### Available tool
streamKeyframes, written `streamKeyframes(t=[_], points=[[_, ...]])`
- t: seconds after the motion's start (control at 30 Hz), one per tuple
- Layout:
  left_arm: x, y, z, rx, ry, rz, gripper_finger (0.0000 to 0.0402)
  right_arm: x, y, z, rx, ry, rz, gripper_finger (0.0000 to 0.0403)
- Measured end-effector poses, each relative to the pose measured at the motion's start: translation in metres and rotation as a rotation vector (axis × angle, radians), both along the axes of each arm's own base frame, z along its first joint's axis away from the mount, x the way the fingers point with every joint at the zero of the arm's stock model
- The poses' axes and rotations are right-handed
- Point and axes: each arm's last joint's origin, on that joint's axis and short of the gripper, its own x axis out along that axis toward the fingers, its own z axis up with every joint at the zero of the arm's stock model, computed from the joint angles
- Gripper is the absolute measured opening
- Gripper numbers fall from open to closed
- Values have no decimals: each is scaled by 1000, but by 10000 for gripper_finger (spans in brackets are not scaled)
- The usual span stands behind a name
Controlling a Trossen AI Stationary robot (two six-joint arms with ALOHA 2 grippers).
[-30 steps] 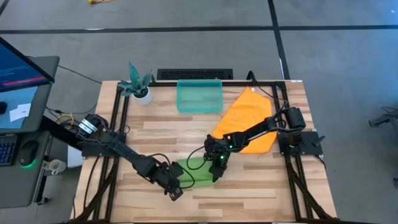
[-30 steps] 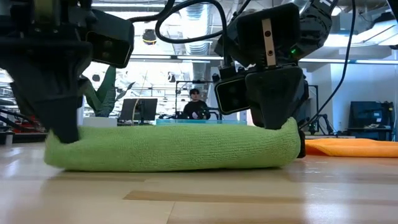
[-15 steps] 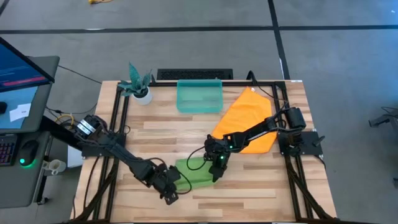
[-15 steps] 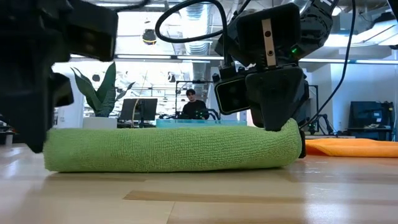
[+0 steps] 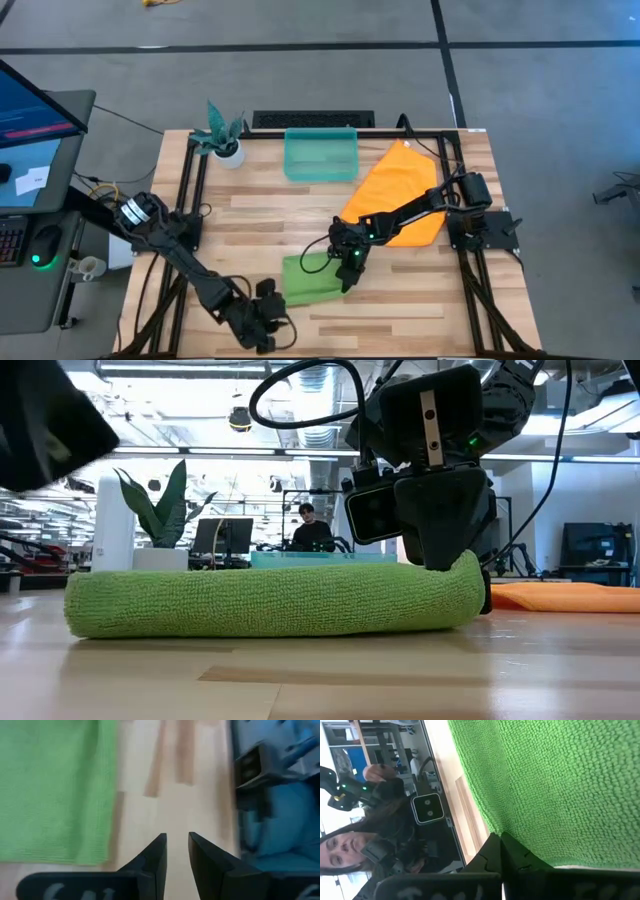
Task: Roll microfiber towels into tight, uniform cylinder then place into a basket
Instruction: Roll the green towel
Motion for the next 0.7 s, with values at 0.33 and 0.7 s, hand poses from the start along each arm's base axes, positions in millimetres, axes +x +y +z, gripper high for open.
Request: streamKeyframes(t=[0.33, 0.7], points=[[21, 14, -30, 41, 87, -44, 70, 1, -3, 0, 4, -2, -5, 8], [16, 21, -31, 150, 76, 67, 70, 1, -3, 0, 2, -5, -4, 8]])
